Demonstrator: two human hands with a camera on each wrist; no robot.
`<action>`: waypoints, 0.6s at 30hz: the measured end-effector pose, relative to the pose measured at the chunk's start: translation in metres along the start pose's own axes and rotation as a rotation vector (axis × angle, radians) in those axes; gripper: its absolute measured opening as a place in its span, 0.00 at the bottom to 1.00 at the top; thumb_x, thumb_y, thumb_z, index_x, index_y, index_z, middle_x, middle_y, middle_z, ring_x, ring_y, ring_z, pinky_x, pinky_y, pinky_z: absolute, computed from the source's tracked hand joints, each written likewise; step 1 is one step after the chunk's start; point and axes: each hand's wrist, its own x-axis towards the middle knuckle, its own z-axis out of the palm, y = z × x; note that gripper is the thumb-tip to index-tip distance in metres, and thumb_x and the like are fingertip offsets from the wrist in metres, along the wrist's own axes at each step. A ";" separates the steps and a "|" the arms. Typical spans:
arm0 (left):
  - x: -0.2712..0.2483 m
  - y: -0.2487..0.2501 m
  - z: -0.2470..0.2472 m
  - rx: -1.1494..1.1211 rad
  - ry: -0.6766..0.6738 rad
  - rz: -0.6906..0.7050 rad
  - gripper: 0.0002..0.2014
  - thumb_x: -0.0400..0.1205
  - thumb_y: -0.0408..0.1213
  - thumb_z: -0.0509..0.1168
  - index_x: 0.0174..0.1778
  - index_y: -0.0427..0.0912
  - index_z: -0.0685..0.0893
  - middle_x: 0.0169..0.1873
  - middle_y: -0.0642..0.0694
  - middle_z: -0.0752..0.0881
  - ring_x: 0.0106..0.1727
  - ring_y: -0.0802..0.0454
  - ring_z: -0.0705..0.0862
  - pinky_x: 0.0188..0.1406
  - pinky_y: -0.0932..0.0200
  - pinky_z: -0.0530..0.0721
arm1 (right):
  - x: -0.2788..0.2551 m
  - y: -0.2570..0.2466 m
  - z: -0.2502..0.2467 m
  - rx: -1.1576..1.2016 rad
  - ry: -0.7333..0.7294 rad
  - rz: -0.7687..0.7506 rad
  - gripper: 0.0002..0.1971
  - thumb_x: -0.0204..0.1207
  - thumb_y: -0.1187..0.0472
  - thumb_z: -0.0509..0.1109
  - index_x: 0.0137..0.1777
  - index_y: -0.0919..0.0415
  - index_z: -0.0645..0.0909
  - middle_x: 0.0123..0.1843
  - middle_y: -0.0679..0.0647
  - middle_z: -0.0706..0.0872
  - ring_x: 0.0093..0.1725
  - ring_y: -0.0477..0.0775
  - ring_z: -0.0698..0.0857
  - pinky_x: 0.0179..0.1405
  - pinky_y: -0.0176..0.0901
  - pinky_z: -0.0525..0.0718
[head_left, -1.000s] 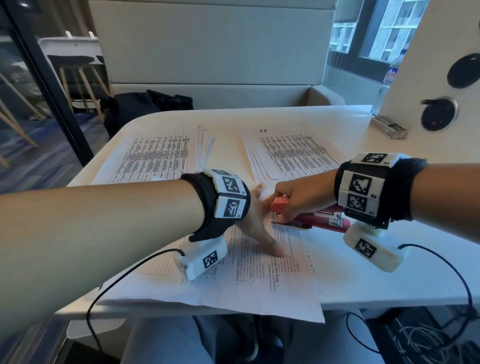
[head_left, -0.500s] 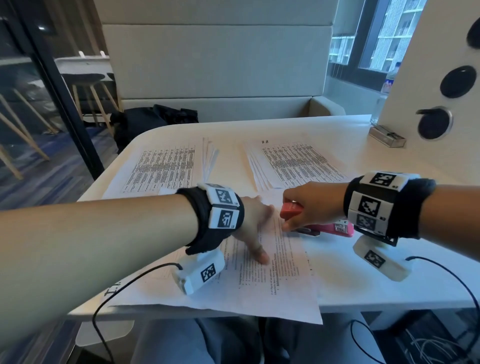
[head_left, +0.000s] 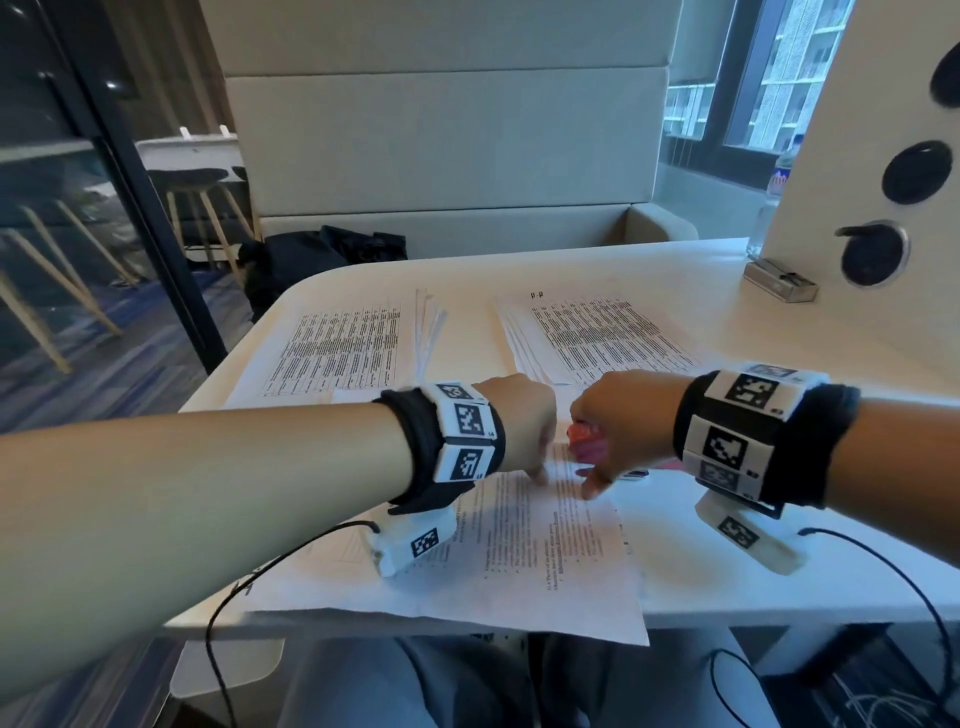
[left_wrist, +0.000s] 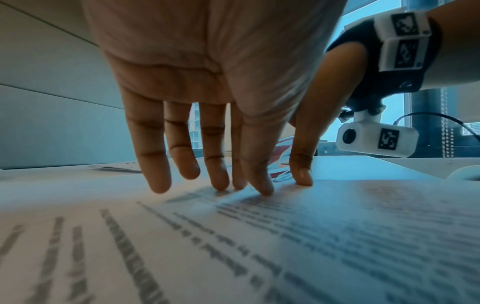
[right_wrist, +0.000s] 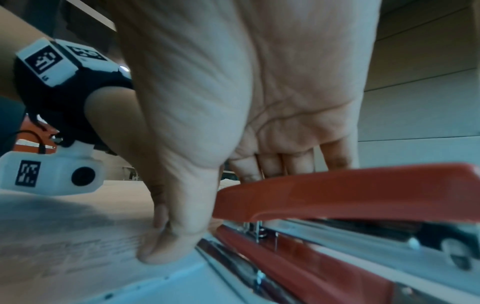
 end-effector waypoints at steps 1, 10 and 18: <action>0.002 0.001 0.000 -0.005 0.003 0.001 0.12 0.72 0.47 0.77 0.44 0.43 0.90 0.41 0.49 0.91 0.45 0.50 0.88 0.46 0.58 0.85 | 0.000 -0.001 0.000 -0.004 0.008 -0.004 0.32 0.61 0.30 0.75 0.52 0.57 0.80 0.45 0.49 0.86 0.45 0.52 0.81 0.48 0.44 0.80; 0.002 0.003 0.005 -0.034 0.039 0.009 0.05 0.76 0.41 0.74 0.44 0.45 0.90 0.43 0.50 0.89 0.45 0.50 0.87 0.37 0.62 0.76 | 0.000 -0.003 0.001 -0.026 0.056 -0.022 0.33 0.62 0.30 0.74 0.55 0.57 0.84 0.47 0.49 0.89 0.46 0.52 0.85 0.54 0.47 0.84; 0.000 0.002 0.012 0.032 0.079 0.046 0.04 0.78 0.33 0.65 0.42 0.40 0.86 0.46 0.45 0.86 0.46 0.45 0.85 0.45 0.53 0.86 | 0.001 -0.002 0.003 -0.031 0.043 0.004 0.33 0.61 0.28 0.73 0.52 0.57 0.83 0.45 0.49 0.89 0.45 0.53 0.85 0.52 0.48 0.85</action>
